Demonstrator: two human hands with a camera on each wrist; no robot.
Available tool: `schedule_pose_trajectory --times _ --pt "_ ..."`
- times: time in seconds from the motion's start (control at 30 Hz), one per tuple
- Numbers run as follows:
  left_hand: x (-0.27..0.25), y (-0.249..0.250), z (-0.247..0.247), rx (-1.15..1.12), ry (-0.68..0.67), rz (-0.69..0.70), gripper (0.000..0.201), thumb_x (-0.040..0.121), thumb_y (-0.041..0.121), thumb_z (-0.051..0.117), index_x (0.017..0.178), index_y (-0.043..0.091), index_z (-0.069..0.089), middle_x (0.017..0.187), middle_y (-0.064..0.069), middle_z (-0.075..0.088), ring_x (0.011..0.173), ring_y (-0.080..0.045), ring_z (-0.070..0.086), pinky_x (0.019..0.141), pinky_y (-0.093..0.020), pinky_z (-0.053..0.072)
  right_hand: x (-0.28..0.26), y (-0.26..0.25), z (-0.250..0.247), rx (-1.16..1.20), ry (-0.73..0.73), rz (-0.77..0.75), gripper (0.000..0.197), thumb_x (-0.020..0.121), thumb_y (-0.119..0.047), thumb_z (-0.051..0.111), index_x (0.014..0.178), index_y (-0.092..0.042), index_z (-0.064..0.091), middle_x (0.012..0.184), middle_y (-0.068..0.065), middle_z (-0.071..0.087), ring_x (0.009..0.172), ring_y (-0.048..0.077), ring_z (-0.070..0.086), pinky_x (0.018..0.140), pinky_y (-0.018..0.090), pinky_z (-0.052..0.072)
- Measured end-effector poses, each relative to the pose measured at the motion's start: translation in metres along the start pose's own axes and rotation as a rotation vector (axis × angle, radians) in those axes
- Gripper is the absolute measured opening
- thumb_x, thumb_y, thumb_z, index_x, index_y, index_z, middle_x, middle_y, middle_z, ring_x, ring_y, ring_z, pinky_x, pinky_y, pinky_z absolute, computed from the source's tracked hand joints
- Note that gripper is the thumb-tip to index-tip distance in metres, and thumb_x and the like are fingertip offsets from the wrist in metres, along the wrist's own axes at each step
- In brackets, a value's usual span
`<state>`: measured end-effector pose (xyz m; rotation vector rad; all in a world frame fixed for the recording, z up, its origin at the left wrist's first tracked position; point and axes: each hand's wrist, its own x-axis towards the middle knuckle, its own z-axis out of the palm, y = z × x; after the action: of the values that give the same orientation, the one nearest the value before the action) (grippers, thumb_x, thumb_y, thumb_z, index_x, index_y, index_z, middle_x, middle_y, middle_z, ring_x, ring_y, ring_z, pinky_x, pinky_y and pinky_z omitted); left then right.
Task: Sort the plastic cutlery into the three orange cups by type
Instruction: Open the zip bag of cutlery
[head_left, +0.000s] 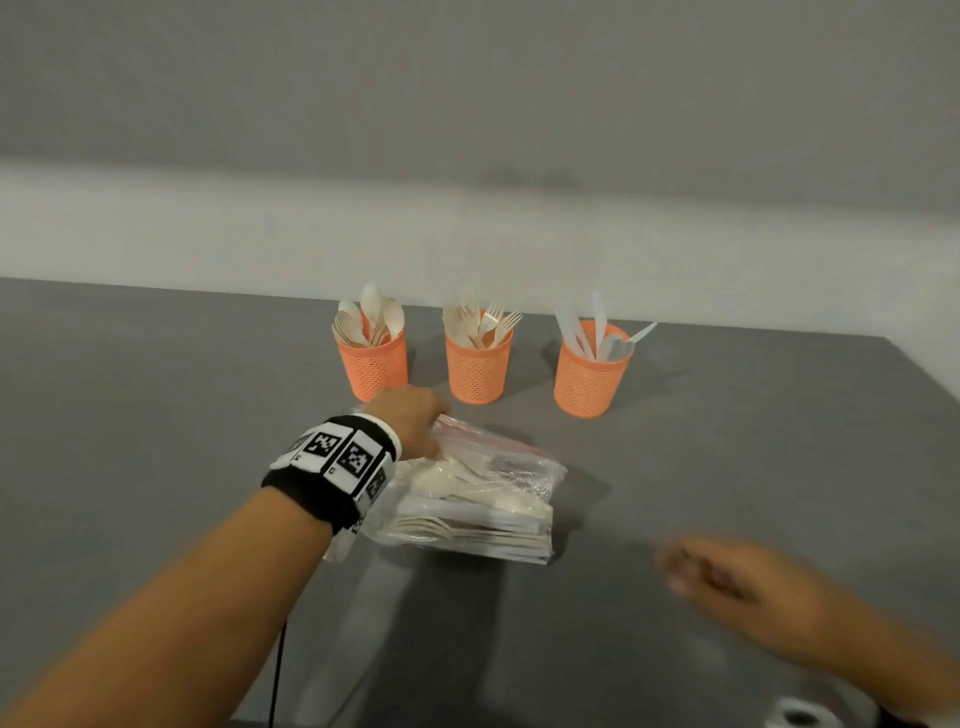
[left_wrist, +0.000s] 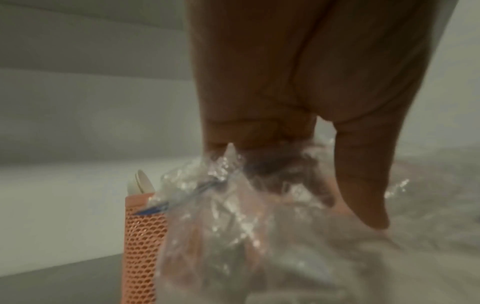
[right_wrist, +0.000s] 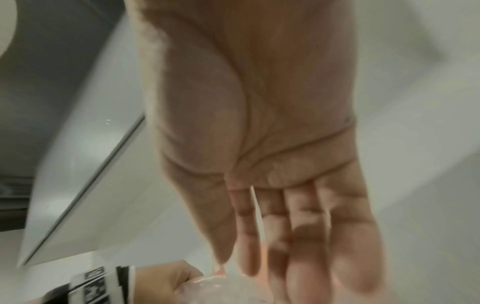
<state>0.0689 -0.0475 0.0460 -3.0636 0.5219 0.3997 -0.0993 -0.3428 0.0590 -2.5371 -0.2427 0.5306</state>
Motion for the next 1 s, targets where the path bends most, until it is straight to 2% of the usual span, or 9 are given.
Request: schedule_pose_trajectory --times 0.07,0.13,0.27,0.43,0.53,0.67,0.77,0.87,1.0 --pt "-0.009 0.002 -0.005 -0.030 0.103 0.063 0.039 0.078 0.033 0.067 0.109 0.014 0.053 0.102 -0.003 0.061 0.100 -0.026 0.056 0.087 -0.035 0.038 0.040 -0.015 -0.009 0.167 0.180 -0.123 0.005 0.083 -0.039 0.062 0.080 -0.042 0.060 0.074 -0.015 0.063 0.070 0.001 0.053 0.065 0.010 0.040" --pt "-0.020 -0.001 -0.010 -0.134 0.166 0.144 0.031 0.074 0.032 0.070 0.094 0.020 0.050 0.086 0.004 0.054 0.086 -0.020 0.054 0.079 -0.033 0.034 0.077 -0.032 -0.012 0.252 0.361 -0.234 0.022 0.087 -0.011 0.060 0.085 -0.032 0.057 0.087 -0.004 0.060 0.076 0.009 0.054 0.069 0.007 0.040" --pt "-0.041 -0.010 -0.015 -0.304 0.202 0.274 0.026 0.071 0.025 0.075 0.069 0.026 0.049 0.070 0.014 0.042 0.066 -0.001 0.040 0.067 -0.022 0.032 0.121 -0.064 -0.005 0.282 0.528 -0.372 0.011 0.088 -0.014 0.059 0.097 -0.019 0.063 0.097 -0.007 0.048 0.094 0.006 0.051 0.084 0.009 0.037" --pt "-0.056 -0.018 -0.008 -0.510 0.224 0.317 0.035 0.075 0.018 0.073 0.060 0.030 0.044 0.065 0.014 0.049 0.062 -0.001 0.044 0.064 -0.017 0.037 0.159 -0.088 0.012 0.027 0.084 -0.314 0.017 0.087 -0.020 0.060 0.102 -0.017 0.065 0.096 -0.001 0.059 0.088 0.014 0.055 0.077 0.023 0.043" --pt "-0.057 -0.029 -0.008 -0.701 0.502 0.204 0.034 0.082 0.014 0.067 0.064 0.027 0.041 0.054 0.012 0.041 0.052 -0.003 0.040 0.054 -0.013 0.032 0.158 -0.094 0.016 0.163 -0.135 -0.246 0.013 0.090 -0.013 0.056 0.098 -0.012 0.065 0.081 0.000 0.060 0.080 0.021 0.058 0.075 0.032 0.047" --pt "-0.057 -0.027 -0.010 -0.623 0.608 0.121 0.007 0.089 0.018 0.057 0.092 0.014 0.052 0.058 0.006 0.042 0.051 -0.005 0.040 0.055 -0.011 0.035 0.143 -0.112 0.008 0.589 -0.094 -0.193 0.043 0.092 -0.048 0.041 0.110 -0.016 0.063 0.109 0.007 0.065 0.100 0.020 0.062 0.088 0.033 0.049" --pt "-0.055 -0.012 -0.009 -0.633 0.571 0.129 0.024 0.087 0.019 0.060 0.107 0.007 0.056 0.063 0.008 0.043 0.057 -0.003 0.043 0.057 -0.008 0.036 0.146 -0.123 0.011 0.280 -0.087 -0.210 0.034 0.084 -0.034 0.063 0.093 -0.001 0.062 0.082 0.010 0.061 0.076 0.020 0.058 0.067 0.030 0.045" --pt "-0.054 -0.017 -0.002 -0.410 0.332 0.006 0.030 0.082 0.018 0.066 0.109 0.009 0.059 0.075 0.004 0.054 0.071 -0.014 0.052 0.065 -0.016 0.036 0.159 -0.106 0.017 0.032 0.066 -0.104 0.019 0.084 -0.010 0.057 0.073 0.005 0.060 0.068 0.010 0.054 0.067 0.021 0.052 0.058 0.028 0.036" --pt "-0.065 -0.055 0.017 -0.108 0.006 -0.246 0.019 0.086 0.018 0.055 0.094 0.005 0.065 0.098 -0.010 0.067 0.090 -0.027 0.062 0.075 -0.029 0.044 0.158 -0.066 0.014 0.454 0.147 0.185 0.021 0.087 0.000 0.044 0.071 -0.009 0.052 0.068 0.010 0.052 0.059 0.023 0.053 0.050 0.030 0.047"
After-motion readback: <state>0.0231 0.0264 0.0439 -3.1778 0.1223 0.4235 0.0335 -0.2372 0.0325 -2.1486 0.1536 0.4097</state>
